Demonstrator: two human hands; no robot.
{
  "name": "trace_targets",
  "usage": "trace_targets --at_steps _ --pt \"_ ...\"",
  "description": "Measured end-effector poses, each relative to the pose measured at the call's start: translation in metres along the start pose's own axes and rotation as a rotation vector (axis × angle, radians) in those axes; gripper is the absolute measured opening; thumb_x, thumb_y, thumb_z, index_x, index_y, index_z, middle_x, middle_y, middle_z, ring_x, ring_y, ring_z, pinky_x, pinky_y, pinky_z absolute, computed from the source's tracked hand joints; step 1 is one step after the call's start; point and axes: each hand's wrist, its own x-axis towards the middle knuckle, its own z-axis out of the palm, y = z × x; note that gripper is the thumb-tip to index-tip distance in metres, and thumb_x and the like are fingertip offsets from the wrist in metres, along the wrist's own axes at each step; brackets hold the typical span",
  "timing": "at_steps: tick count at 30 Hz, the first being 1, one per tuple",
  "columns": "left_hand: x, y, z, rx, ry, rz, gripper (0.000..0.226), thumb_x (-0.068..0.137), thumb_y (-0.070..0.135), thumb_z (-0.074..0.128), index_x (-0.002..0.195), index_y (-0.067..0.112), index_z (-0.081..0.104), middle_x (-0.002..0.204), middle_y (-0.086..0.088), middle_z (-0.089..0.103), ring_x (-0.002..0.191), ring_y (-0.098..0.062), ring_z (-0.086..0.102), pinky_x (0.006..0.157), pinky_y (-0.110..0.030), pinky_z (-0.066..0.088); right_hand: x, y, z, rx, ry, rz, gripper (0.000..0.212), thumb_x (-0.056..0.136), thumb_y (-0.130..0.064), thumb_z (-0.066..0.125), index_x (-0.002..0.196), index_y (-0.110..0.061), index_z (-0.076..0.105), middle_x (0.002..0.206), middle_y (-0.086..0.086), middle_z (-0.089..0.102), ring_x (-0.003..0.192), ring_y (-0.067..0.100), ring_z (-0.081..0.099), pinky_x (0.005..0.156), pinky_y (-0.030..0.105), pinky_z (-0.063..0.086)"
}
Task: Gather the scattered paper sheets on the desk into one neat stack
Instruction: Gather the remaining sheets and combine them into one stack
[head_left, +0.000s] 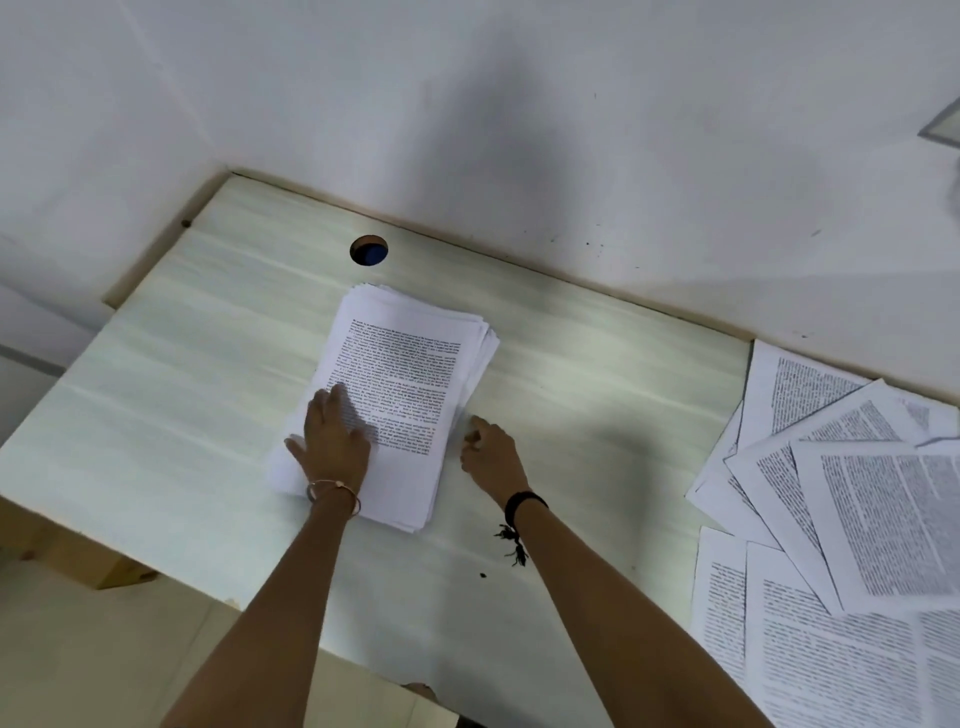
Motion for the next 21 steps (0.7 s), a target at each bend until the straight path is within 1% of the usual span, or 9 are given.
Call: trace_targets --at_steps 2,4,6,11,15,17,19,20,21 --pt "-0.016 0.02 0.012 -0.047 0.053 0.139 0.057 0.081 0.005 0.061 0.135 0.009 0.046 0.14 -0.014 0.046 0.126 -0.033 0.048 0.101 -0.054 0.034 -0.006 0.008 -0.013 0.063 0.018 0.038 0.035 0.093 -0.006 0.044 0.126 -0.004 0.054 0.101 0.009 0.057 0.096 0.032 0.063 0.087 0.044 0.054" --pt "-0.033 0.046 0.025 -0.181 0.065 0.195 0.043 0.081 0.001 0.06 0.123 0.004 0.055 0.125 -0.015 0.056 0.113 -0.036 0.056 0.092 -0.048 0.044 -0.012 0.019 -0.027 0.109 0.045 0.065 0.033 0.093 -0.008 0.046 0.124 -0.007 0.057 0.104 0.005 0.058 0.102 0.032 0.062 0.09 0.045 0.053" --pt "-0.056 0.077 0.039 -0.266 0.038 0.213 0.033 0.084 0.001 0.058 0.117 0.003 0.058 0.119 -0.016 0.058 0.107 -0.034 0.058 0.086 -0.043 0.048 -0.02 0.034 -0.046 0.149 0.088 0.082 0.028 0.092 -0.007 0.048 0.117 -0.006 0.061 0.102 0.004 0.06 0.098 0.029 0.062 0.093 0.045 0.052" --pt "-0.104 0.131 0.081 -0.35 -0.102 0.29 0.026 0.089 0.004 0.052 0.114 0.01 0.059 0.118 -0.007 0.058 0.11 -0.024 0.058 0.081 -0.033 0.049 -0.051 0.074 -0.096 0.19 0.243 0.061 0.018 0.094 -0.008 0.051 0.105 -0.009 0.065 0.097 0.0 0.06 0.087 0.018 0.058 0.089 0.038 0.053" --pt "-0.136 0.163 0.109 -0.345 -0.217 0.317 0.023 0.09 0.005 0.051 0.111 0.008 0.062 0.112 -0.01 0.061 0.101 -0.025 0.061 0.077 -0.027 0.043 -0.081 0.106 -0.137 0.24 0.383 0.018 0.014 0.09 -0.004 0.053 0.086 -0.015 0.062 0.09 0.0 0.06 0.075 0.015 0.053 0.073 0.03 0.047" --pt "-0.155 0.18 0.123 -0.341 -0.302 0.322 0.02 0.091 0.007 0.051 0.107 0.008 0.063 0.107 -0.01 0.065 0.096 -0.026 0.063 0.077 -0.028 0.044 -0.096 0.128 -0.159 0.216 0.448 0.014 0.013 0.089 -0.003 0.054 0.083 -0.012 0.06 0.094 0.005 0.063 0.079 0.016 0.054 0.073 0.022 0.043" --pt "-0.176 0.195 0.136 -0.343 -0.373 0.331 0.018 0.091 0.008 0.052 0.105 0.008 0.064 0.105 -0.01 0.067 0.095 -0.025 0.064 0.078 -0.028 0.046 -0.113 0.15 -0.183 0.163 0.51 0.048 0.01 0.09 -0.004 0.054 0.086 -0.011 0.06 0.102 0.008 0.063 0.085 0.017 0.056 0.074 0.008 0.039" --pt "-0.185 0.201 0.142 -0.352 -0.405 0.338 0.018 0.09 0.007 0.053 0.105 0.008 0.064 0.105 -0.01 0.067 0.094 -0.025 0.064 0.079 -0.029 0.046 -0.121 0.161 -0.192 0.138 0.543 0.074 0.008 0.091 -0.004 0.054 0.09 -0.01 0.061 0.106 0.01 0.062 0.088 0.019 0.057 0.074 0.005 0.037" --pt "-0.198 0.211 0.149 -0.359 -0.446 0.35 0.019 0.09 0.007 0.053 0.105 0.007 0.064 0.106 -0.011 0.067 0.092 -0.024 0.064 0.08 -0.029 0.047 -0.132 0.177 -0.205 0.12 0.586 0.092 0.01 0.091 -0.005 0.054 0.098 -0.007 0.062 0.109 0.011 0.061 0.094 0.022 0.057 0.077 0.007 0.036"
